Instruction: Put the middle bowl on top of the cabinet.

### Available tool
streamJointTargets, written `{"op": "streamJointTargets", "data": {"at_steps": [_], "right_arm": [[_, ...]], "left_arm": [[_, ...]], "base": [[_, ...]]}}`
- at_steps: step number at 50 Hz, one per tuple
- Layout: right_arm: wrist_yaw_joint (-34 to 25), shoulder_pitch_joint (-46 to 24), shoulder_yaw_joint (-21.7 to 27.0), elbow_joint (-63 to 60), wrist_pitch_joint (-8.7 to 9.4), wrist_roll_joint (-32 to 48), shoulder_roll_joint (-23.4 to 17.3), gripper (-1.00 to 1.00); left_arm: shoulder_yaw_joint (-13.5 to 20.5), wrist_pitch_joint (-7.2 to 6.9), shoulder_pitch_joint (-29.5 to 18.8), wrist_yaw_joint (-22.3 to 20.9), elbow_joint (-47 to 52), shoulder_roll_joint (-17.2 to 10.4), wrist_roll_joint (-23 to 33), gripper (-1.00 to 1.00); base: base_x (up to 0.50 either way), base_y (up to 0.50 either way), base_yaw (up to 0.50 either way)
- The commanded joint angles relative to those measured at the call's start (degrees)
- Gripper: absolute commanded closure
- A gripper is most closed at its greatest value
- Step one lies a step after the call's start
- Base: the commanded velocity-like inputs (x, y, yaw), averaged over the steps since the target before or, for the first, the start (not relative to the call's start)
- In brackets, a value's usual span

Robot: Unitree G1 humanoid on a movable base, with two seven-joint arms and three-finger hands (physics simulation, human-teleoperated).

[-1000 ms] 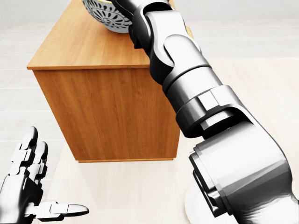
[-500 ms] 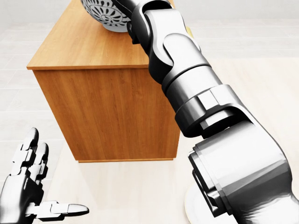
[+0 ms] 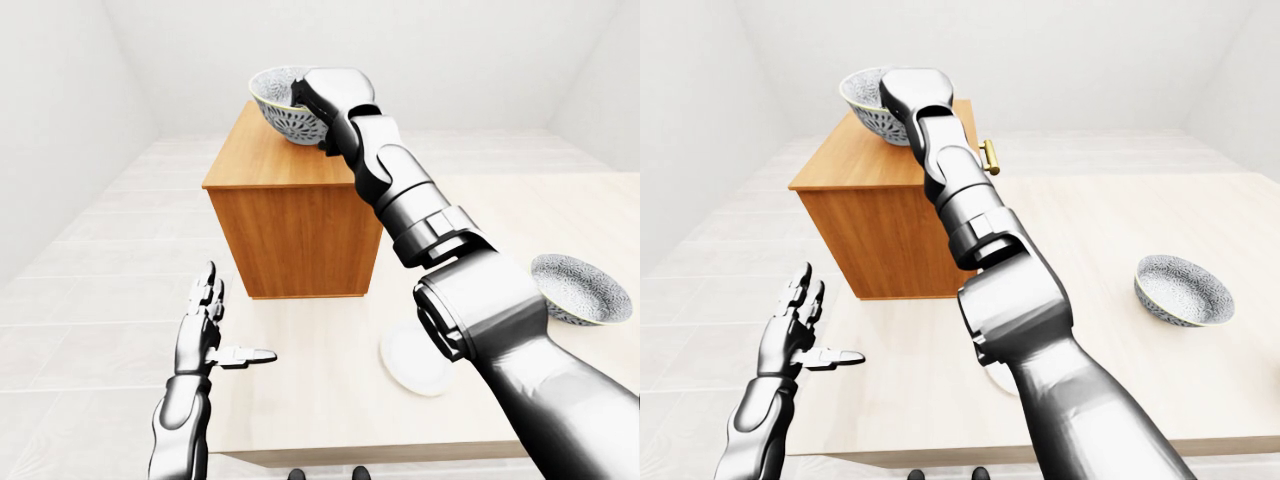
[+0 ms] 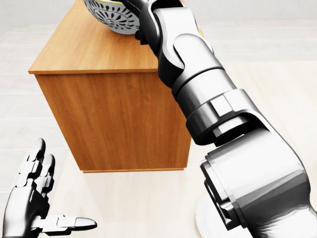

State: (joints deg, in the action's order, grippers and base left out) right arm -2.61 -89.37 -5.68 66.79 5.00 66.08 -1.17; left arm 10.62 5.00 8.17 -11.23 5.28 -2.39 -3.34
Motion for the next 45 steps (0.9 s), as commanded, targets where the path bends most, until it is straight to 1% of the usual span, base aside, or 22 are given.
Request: {"op": "streamJointTargets", "data": {"at_steps": [1, 6, 20, 32, 38, 40, 43, 45], "right_arm": [[0.3, 0.6, 0.7, 0.4, 0.0, -0.5, 0.1, 0.02], [0.3, 0.7, 0.5, 0.4, 0.0, -0.3, 0.1, 0.04], [0.7, 1.0, 0.5, 0.6, 0.0, -0.2, 0.3, -0.06], [0.3, 0.7, 0.8, 0.3, 0.0, -0.5, 0.4, -0.07], [0.1, 0.1, 1.0, 0.0, 0.0, -1.0, 0.4, -0.2], [0.0, -0.2, 1.1, 0.0, 0.0, -1.2, 0.4, -0.27], [0.2, -0.3, 1.1, 0.1, 0.0, -1.4, 0.5, -0.29], [0.0, -0.4, 1.3, 0.2, 0.0, -1.7, 0.5, -0.35]], "left_arm": [[-0.1, 0.0, -0.3, 0.2, -0.7, -0.2, 0.1, -1.0], [-0.2, 0.0, 0.0, 0.2, -0.2, -0.2, 0.2, -1.0], [-0.1, 0.0, -0.5, 0.2, -1.4, -0.3, 0.2, -1.0], [-0.1, 0.0, -0.2, 0.1, -1.5, -0.3, 0.0, -1.0], [-0.2, 0.0, -0.1, 0.1, -1.5, -0.3, 0.1, -1.0], [-0.2, 0.0, -0.1, 0.1, -1.6, -0.3, 0.1, -1.0], [-0.1, 0.0, -0.1, 0.1, -1.5, -0.3, 0.0, -1.0], [0.0, 0.0, -0.2, 0.0, -1.1, -0.4, -0.3, -1.0]], "base": [[0.0, 0.0, 0.0], [0.0, 0.0, 0.0], [0.0, 0.0, 0.0], [0.0, 0.0, 0.0], [0.0, 0.0, 0.0], [0.0, 0.0, 0.0], [0.0, 0.0, 0.0], [0.0, 0.0, 0.0]]}}
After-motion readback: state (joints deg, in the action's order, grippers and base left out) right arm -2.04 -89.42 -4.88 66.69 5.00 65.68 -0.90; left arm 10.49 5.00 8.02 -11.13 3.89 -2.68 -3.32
